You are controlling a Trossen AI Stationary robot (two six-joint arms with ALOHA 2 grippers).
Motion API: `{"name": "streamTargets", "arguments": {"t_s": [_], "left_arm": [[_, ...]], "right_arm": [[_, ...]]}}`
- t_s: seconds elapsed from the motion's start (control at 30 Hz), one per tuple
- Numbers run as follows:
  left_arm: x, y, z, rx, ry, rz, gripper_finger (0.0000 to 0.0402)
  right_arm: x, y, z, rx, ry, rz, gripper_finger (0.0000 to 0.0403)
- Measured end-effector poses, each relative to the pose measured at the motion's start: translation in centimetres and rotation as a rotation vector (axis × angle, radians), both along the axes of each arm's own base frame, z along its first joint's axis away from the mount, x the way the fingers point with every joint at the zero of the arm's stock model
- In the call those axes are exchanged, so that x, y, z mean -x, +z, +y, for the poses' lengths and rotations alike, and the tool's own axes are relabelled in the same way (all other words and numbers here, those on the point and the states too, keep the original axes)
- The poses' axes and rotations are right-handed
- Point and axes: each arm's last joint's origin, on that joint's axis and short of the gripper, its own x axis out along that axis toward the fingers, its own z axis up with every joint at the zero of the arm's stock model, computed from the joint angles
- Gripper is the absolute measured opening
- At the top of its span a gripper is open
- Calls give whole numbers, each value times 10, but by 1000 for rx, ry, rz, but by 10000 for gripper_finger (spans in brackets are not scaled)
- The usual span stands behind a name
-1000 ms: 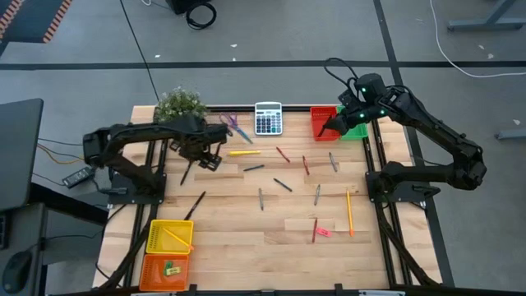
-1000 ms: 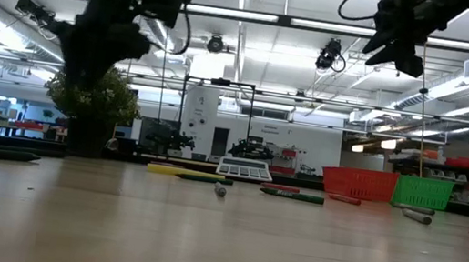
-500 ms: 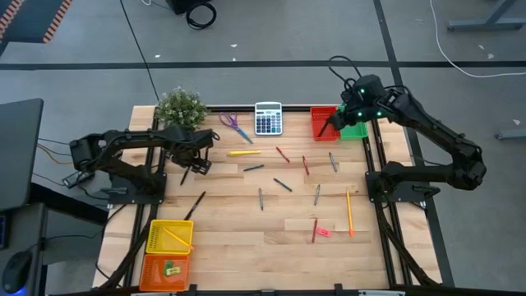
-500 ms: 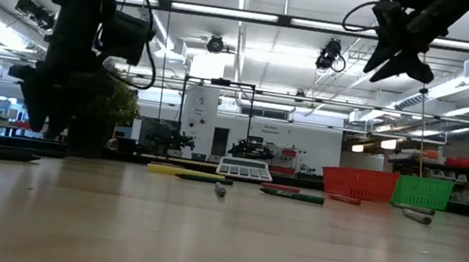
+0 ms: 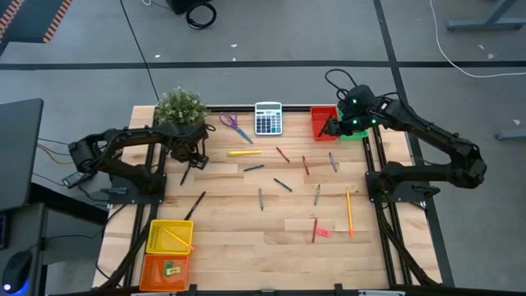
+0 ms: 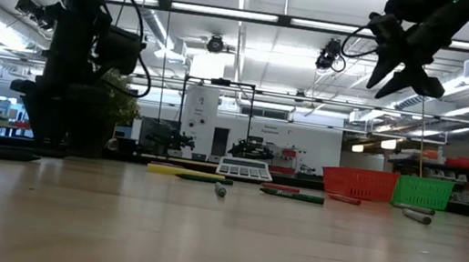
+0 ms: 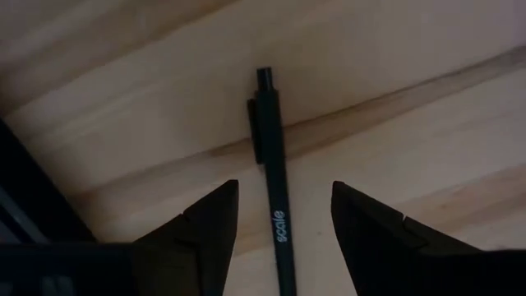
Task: Sort crayons/erasers/pens/pencils in bins
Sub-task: Put the top black pen into the red bin
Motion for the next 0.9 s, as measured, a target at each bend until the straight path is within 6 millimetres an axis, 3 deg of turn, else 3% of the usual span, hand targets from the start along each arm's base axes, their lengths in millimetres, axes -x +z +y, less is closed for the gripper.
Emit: {"name": "streamTargets", "arguments": {"t_s": [0.43,0.9], "left_arm": [[11,-1,14,17,-18,2,172],[10,-8,20,45,2,-7,146]], "right_arm": [[-13,12,-4,53,-44,-157,125],[-13,13,-4,67,-35,-162,125]]}}
